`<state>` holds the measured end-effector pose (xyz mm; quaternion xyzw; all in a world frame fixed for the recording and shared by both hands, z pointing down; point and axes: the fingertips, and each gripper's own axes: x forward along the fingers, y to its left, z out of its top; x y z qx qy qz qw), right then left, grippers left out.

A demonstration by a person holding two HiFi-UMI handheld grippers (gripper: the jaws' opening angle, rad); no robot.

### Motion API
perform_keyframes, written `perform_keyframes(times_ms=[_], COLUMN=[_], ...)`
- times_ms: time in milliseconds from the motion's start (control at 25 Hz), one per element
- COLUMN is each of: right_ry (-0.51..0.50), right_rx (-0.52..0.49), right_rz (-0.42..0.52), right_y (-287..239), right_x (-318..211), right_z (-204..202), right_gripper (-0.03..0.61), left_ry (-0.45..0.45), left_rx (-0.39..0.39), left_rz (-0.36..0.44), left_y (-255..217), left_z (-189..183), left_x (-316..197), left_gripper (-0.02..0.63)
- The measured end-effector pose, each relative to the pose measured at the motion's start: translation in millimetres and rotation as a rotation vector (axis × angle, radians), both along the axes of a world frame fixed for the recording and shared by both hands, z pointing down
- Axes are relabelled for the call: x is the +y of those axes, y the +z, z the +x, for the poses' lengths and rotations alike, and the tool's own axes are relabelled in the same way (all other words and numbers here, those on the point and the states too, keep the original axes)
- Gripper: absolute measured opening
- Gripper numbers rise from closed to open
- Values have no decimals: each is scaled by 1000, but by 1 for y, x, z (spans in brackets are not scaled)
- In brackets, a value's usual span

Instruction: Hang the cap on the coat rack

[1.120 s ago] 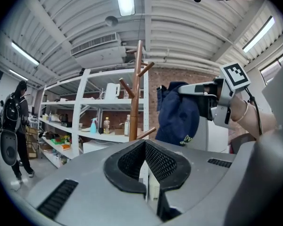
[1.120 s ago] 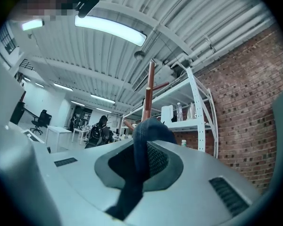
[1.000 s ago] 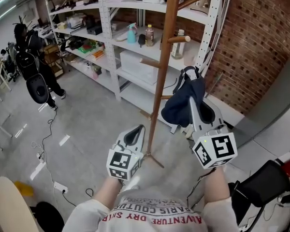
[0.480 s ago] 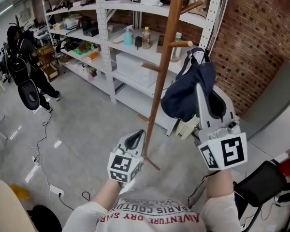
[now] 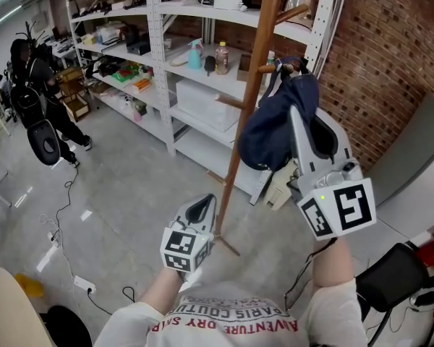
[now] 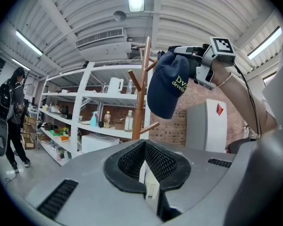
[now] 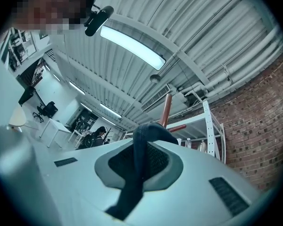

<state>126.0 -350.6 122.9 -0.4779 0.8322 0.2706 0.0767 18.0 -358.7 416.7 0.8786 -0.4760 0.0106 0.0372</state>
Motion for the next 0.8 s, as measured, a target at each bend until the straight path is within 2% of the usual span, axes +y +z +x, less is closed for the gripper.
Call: perform_keyframes(times_ms=[320,800], right_ry=[-23,-1], right_rx=[-52,-84], right_rz=[-50,-133], right_y=[8,44], right_x=[-24,-56], right_z=[-3,-2], right_gripper=[23,24], left_ry=[-31,-22], left_rx=[8,-6], left_rz=[-15,-44], left_y=[6,19], left_z=[-15,-19], left_x=[-1,2], left_gripper=[6,6])
